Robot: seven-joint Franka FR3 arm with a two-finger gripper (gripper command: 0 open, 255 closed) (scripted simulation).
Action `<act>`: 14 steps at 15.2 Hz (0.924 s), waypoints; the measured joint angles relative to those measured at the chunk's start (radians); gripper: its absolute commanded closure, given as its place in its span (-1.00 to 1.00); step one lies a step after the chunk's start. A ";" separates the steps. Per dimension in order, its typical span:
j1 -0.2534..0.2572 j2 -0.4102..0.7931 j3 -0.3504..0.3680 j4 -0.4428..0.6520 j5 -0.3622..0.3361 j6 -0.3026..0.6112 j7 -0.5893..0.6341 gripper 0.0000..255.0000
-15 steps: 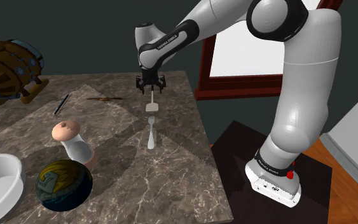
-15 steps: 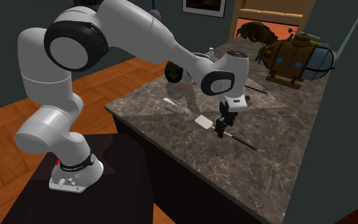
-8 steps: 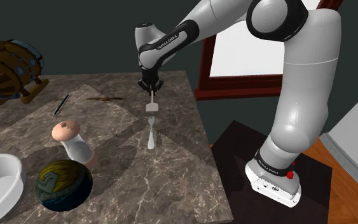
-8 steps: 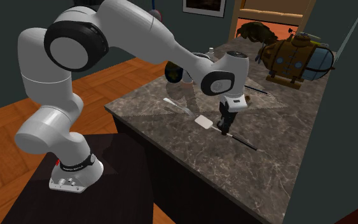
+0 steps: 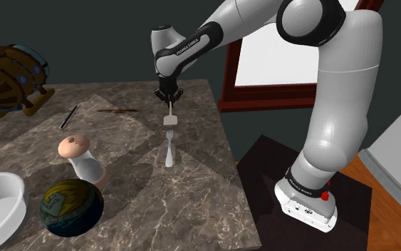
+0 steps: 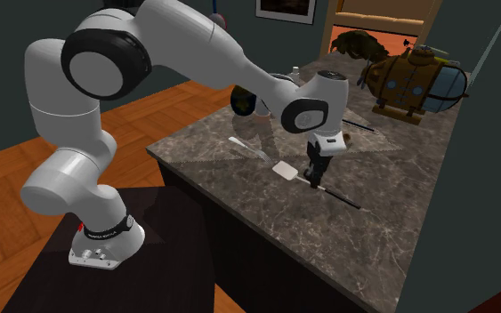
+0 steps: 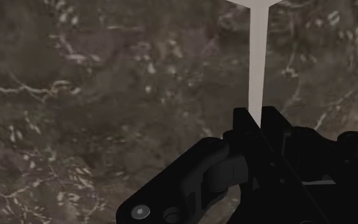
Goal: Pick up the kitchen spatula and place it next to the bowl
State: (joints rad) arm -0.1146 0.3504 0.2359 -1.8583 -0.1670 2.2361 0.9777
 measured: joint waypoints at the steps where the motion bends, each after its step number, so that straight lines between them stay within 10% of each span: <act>1: 0.000 -0.002 0.001 0.008 0.002 -0.009 -0.002 1.00; 14: -0.008 -0.075 0.011 0.084 0.032 -0.155 -0.029 1.00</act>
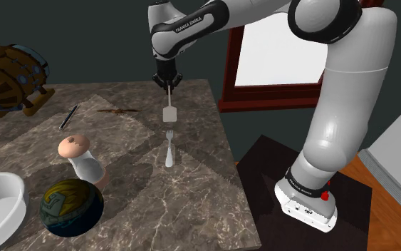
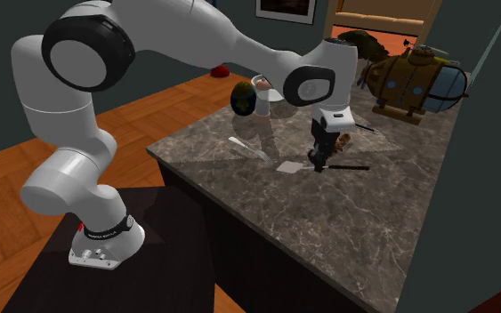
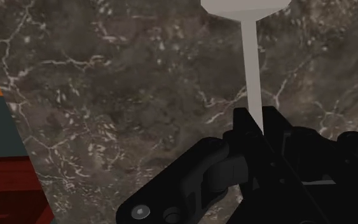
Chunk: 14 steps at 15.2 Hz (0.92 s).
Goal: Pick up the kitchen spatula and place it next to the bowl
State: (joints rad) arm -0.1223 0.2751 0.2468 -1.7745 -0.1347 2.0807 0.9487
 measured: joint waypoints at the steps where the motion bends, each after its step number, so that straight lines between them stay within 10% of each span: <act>1: 0.002 -0.002 0.001 0.009 0.001 -0.011 0.001 1.00; 14: 0.001 -0.043 0.007 0.130 0.019 -0.172 -0.017 1.00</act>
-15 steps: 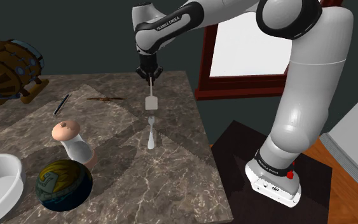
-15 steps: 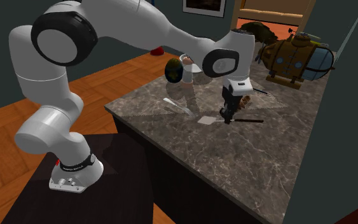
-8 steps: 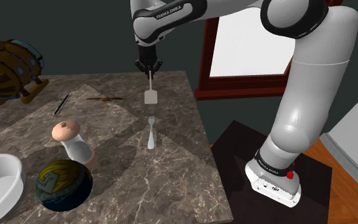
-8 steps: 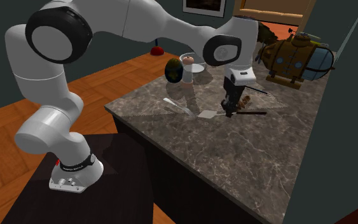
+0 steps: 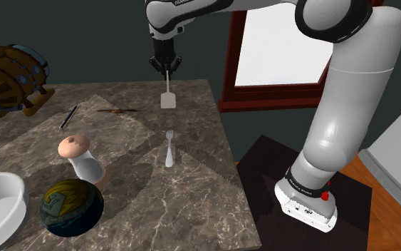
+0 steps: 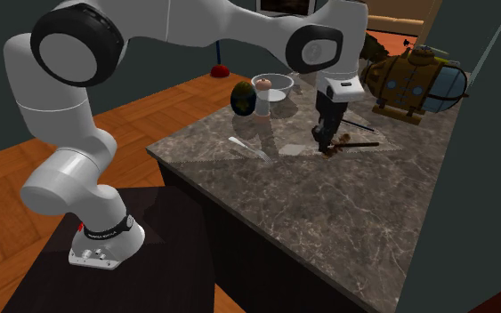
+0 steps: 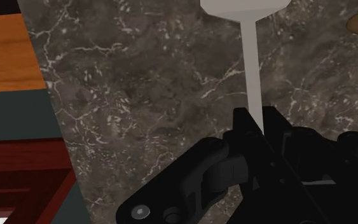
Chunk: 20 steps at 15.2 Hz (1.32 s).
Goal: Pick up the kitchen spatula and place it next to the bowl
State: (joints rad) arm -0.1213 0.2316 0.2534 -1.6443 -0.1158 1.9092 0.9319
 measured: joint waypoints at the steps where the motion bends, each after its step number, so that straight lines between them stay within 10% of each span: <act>1: 0.000 -0.002 0.000 0.007 0.001 -0.009 -0.001 1.00; 20: 0.200 -0.171 0.168 -0.208 0.022 0.017 0.369 1.00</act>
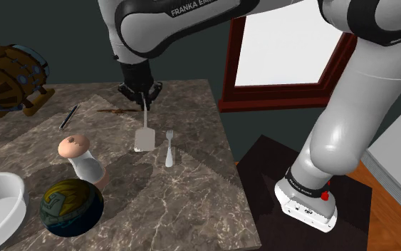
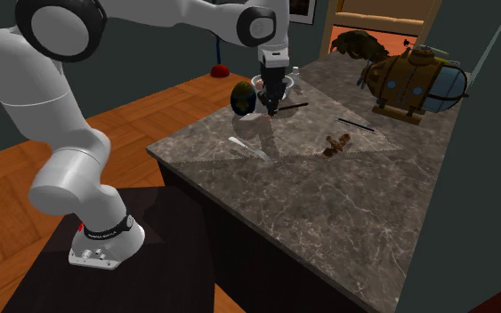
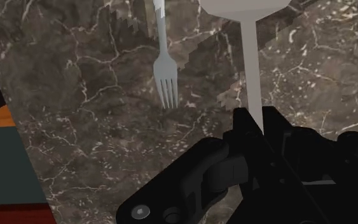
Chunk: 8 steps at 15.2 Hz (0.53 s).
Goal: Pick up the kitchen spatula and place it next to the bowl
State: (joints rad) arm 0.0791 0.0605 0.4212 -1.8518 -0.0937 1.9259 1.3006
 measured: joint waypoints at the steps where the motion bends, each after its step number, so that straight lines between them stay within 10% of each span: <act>1: 0.013 0.001 0.012 0.006 -0.001 -0.008 0.025 1.00; 8: 0.102 0.021 0.086 0.033 -0.017 -0.030 0.192 1.00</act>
State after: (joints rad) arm 0.1815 0.0813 0.5075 -1.8189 -0.1111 1.8959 1.4924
